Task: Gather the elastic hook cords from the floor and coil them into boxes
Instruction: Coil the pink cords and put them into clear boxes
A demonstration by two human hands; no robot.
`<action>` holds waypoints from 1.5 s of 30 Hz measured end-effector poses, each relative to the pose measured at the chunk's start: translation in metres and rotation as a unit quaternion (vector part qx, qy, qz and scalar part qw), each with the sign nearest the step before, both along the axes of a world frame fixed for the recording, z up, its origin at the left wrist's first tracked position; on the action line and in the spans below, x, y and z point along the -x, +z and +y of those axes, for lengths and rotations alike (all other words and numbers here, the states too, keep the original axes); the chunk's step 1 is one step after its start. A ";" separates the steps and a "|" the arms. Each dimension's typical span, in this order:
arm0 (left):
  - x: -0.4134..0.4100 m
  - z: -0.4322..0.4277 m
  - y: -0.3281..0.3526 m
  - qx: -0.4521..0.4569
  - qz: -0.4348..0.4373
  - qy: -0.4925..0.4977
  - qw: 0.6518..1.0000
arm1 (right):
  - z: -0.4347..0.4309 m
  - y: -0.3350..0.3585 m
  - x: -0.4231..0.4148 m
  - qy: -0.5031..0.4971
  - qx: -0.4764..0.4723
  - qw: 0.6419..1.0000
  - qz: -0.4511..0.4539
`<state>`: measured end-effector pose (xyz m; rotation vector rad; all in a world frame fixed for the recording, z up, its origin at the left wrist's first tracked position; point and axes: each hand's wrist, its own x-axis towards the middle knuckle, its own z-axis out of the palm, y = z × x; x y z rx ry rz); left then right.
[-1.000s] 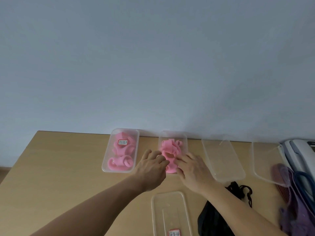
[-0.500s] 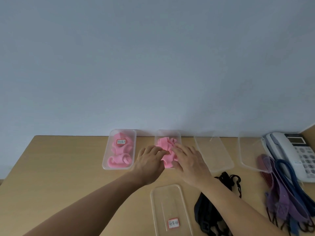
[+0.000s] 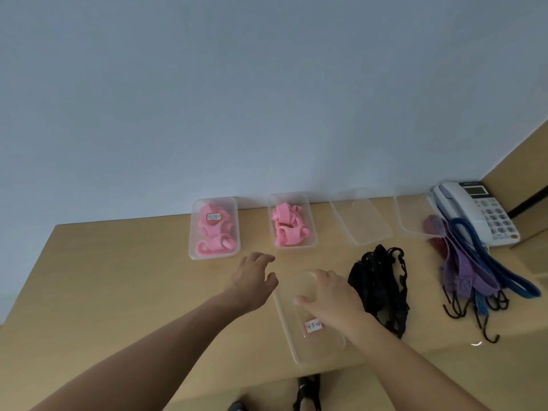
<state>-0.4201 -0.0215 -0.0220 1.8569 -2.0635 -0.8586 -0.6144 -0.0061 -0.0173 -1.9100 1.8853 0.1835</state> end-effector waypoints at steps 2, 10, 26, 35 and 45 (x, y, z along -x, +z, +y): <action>-0.003 0.008 -0.004 -0.030 0.008 0.007 1.000 | 0.007 -0.008 -0.007 -0.022 -0.020 0.999 0.026; -0.018 0.027 -0.015 -0.093 0.005 0.011 0.996 | 0.015 -0.032 -0.027 -0.108 -0.035 0.988 0.105; -0.029 0.005 0.018 -0.151 0.051 0.016 0.987 | -0.017 0.010 -0.009 -0.237 0.017 0.915 -0.325; -0.009 -0.055 0.051 -0.058 0.129 0.110 0.984 | -0.094 0.056 -0.017 -0.218 0.044 0.868 -0.445; 0.006 -0.123 0.028 -0.068 0.063 0.208 0.974 | -0.185 0.023 -0.019 -0.187 0.010 0.898 -0.398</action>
